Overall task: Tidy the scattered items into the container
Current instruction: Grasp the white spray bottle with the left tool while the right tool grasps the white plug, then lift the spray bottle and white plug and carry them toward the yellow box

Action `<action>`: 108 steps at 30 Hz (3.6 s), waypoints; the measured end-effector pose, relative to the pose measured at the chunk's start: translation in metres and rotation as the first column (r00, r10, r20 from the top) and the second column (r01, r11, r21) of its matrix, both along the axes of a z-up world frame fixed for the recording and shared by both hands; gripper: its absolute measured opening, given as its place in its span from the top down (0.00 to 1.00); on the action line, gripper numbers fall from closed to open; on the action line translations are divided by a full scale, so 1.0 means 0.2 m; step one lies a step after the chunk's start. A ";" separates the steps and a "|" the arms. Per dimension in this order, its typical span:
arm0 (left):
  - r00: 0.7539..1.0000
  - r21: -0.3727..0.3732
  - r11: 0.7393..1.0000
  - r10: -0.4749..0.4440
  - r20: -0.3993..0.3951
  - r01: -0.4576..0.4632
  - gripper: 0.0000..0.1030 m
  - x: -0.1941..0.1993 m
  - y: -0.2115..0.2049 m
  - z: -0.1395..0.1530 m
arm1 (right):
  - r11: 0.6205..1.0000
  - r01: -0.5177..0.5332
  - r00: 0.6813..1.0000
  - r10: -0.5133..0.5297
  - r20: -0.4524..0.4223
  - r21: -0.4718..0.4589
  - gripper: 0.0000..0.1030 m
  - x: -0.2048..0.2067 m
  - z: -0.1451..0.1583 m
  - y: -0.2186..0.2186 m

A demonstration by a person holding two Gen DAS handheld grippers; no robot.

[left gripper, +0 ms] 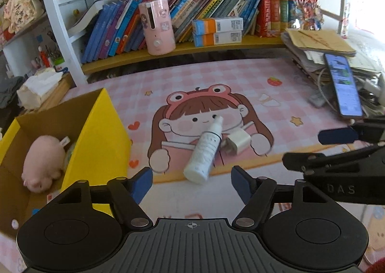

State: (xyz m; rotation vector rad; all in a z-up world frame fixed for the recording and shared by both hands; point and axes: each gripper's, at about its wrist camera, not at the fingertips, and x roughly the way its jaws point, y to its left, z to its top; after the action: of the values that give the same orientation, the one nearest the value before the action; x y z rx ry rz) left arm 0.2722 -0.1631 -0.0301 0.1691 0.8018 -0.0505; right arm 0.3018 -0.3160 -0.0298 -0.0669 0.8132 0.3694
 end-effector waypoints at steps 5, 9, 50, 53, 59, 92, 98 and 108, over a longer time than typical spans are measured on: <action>0.999 0.016 1.000 0.021 -0.032 -0.020 0.38 0.14 -0.02 -0.07 | 0.999 -0.032 0.999 0.032 -0.008 0.009 0.44 0.18 -0.02 0.02; 0.998 0.014 1.000 0.014 -0.060 -0.013 0.43 0.23 -0.04 -0.13 | 0.999 -0.042 0.999 0.042 -0.010 0.005 0.44 0.28 -0.03 0.02; 0.989 -0.048 0.998 0.020 -0.145 -0.027 0.70 0.30 0.06 -0.23 | 0.966 -0.259 0.958 0.255 -0.134 -0.015 0.59 0.49 -0.23 0.25; 0.992 -0.064 0.998 0.010 -0.124 -0.018 0.70 0.28 0.06 -0.19 | 0.971 -0.240 0.965 0.239 -0.110 0.004 0.59 0.46 -0.19 0.21; 0.994 -0.095 0.995 0.004 -0.106 -0.014 0.70 0.23 0.05 -0.14 | 0.978 -0.208 0.973 0.207 -0.104 0.010 0.59 0.40 -0.14 0.15; 0.993 -0.339 0.934 -0.116 0.013 0.114 0.70 -0.39 0.15 0.14 | 0.999 0.043 0.999 -0.043 -0.007 0.005 0.59 -0.36 0.12 -0.07; 0.983 -0.358 0.915 -0.176 0.056 0.185 0.70 -0.57 0.26 0.18 | 0.994 0.110 0.994 -0.109 0.032 -0.011 0.59 -0.61 0.18 0.02; 0.972 -0.389 0.891 -0.225 0.070 0.235 0.70 -0.89 0.53 0.22 | 0.985 0.172 0.984 -0.170 0.052 -0.019 0.59 -1.04 0.23 0.25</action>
State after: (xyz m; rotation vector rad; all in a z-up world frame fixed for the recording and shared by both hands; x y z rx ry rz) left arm 0.0939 -0.0573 0.0135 -0.1206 0.7291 -0.4329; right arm 0.0939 -0.2655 0.0156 -0.0277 0.7672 0.1951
